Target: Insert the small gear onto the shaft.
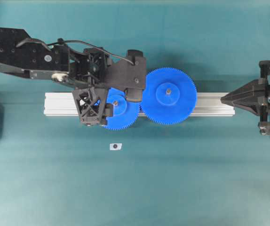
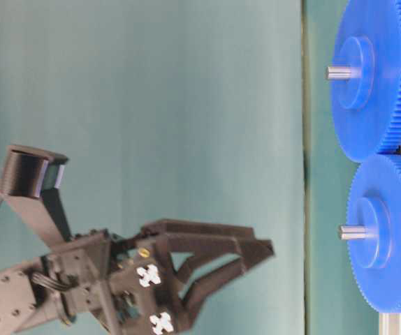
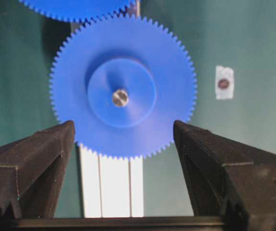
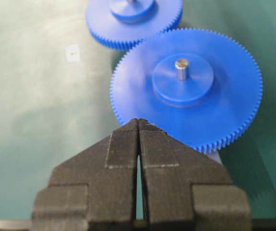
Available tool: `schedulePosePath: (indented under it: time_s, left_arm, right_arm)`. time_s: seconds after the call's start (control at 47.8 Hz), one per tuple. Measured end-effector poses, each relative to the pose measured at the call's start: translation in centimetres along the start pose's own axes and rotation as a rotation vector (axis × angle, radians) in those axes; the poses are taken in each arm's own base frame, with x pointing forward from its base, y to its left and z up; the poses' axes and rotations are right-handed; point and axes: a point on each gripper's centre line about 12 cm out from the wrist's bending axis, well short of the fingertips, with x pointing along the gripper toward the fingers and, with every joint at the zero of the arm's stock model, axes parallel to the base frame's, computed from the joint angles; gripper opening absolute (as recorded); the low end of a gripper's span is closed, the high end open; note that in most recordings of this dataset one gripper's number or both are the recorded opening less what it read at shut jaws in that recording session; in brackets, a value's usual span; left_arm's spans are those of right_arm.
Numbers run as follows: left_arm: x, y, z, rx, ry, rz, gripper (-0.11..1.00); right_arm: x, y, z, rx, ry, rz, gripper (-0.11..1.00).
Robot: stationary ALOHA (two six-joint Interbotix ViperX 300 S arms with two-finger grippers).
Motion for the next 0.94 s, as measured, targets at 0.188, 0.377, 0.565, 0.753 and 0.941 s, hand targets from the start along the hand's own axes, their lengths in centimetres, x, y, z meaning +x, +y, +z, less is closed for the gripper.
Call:
schedulePosePath:
  time_s: [0.188, 0.377, 0.565, 0.753, 0.941]
  left_arm:
    - [-0.45, 0.08, 0.53, 0.002, -0.018, 0.003, 0.78]
    - [-0.45, 0.07, 0.54, 0.001, -0.018, 0.002, 0.78]
    - [-0.45, 0.08, 0.53, 0.002, -0.018, 0.003, 0.78]
    - [-0.45, 0.07, 0.54, 0.001, -0.018, 0.002, 0.78]
    - [-0.45, 0.08, 0.53, 0.002, -0.018, 0.003, 0.78]
  right_arm:
    - [0.0, -0.03, 0.02, -0.001, -0.002, -0.001, 0.0]
    - [0.0, -0.06, -0.12, 0.001, 0.003, -0.002, 0.0]
    - [0.0, -0.06, -0.12, 0.001, 0.003, -0.002, 0.0]
    - [0.01, -0.08, -0.24, 0.001, 0.006, -0.003, 0.0]
    - [0.01, -0.08, -0.24, 0.001, 0.006, -0.003, 0.0]
